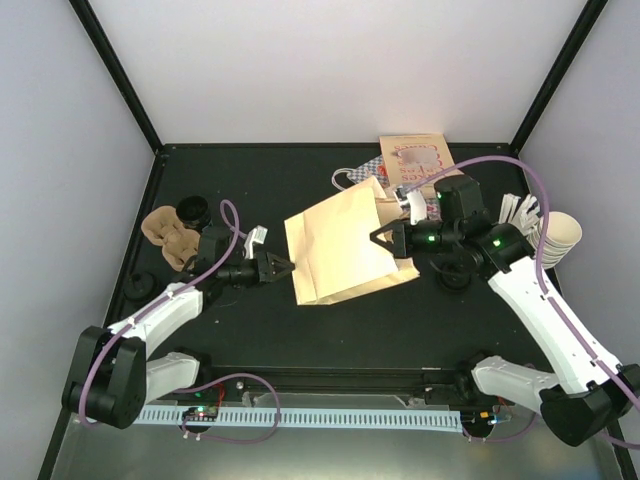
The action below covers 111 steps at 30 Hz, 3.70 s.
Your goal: Pack the takeout coffee
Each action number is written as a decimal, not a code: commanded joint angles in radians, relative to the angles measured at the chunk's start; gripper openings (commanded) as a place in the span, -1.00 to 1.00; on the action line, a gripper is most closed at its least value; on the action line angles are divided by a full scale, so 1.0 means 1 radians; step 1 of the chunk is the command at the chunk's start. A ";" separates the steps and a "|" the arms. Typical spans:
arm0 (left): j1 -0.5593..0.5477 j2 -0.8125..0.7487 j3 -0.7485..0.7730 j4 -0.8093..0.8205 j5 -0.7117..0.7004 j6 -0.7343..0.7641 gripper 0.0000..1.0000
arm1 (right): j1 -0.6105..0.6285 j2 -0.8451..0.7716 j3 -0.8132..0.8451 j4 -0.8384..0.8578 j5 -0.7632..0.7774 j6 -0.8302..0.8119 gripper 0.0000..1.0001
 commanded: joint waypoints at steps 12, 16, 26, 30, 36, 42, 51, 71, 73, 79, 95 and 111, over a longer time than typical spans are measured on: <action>0.011 -0.305 0.094 -0.444 -0.527 0.068 0.78 | 0.209 0.288 0.525 -0.472 0.505 -0.112 -0.98; 0.011 -0.418 0.080 -0.453 -0.623 0.071 0.87 | 0.300 0.382 0.633 -0.553 0.597 -0.110 -0.97; 0.012 -0.453 0.097 -0.471 -0.636 0.092 0.95 | 0.442 0.564 0.839 -0.560 0.585 -0.117 -0.08; 0.014 -0.438 0.121 -0.484 -0.619 0.115 0.95 | 0.442 0.549 0.859 -0.538 0.556 -0.125 -0.03; 0.014 -0.442 0.188 -0.509 -0.584 0.134 0.98 | 0.441 0.502 0.872 -0.521 0.553 -0.136 -0.03; 0.014 -0.436 0.264 -0.520 -0.545 0.120 0.98 | 0.442 0.460 0.867 -0.518 0.698 -0.123 -0.03; -0.065 -0.429 0.340 -0.537 -0.407 0.012 0.98 | 0.425 0.375 0.737 -0.463 0.882 -0.076 0.10; -0.615 -0.240 0.572 -0.714 -1.027 -0.210 0.97 | 0.411 0.333 0.522 -0.317 0.832 -0.031 0.54; -0.628 -0.200 0.602 -0.720 -1.051 -0.204 0.97 | 0.411 0.329 0.512 -0.305 0.830 -0.032 0.52; -0.651 -0.092 0.675 -0.783 -1.147 -0.198 0.87 | 0.411 0.323 0.507 -0.284 0.850 -0.037 0.43; -0.611 -0.157 0.660 -0.803 -1.336 -0.078 0.16 | 0.409 0.320 0.521 -0.368 1.096 -0.032 -0.11; -0.574 -0.219 0.652 -0.820 -1.298 -0.014 -0.19 | 0.405 0.287 0.520 -0.390 1.103 -0.034 -0.41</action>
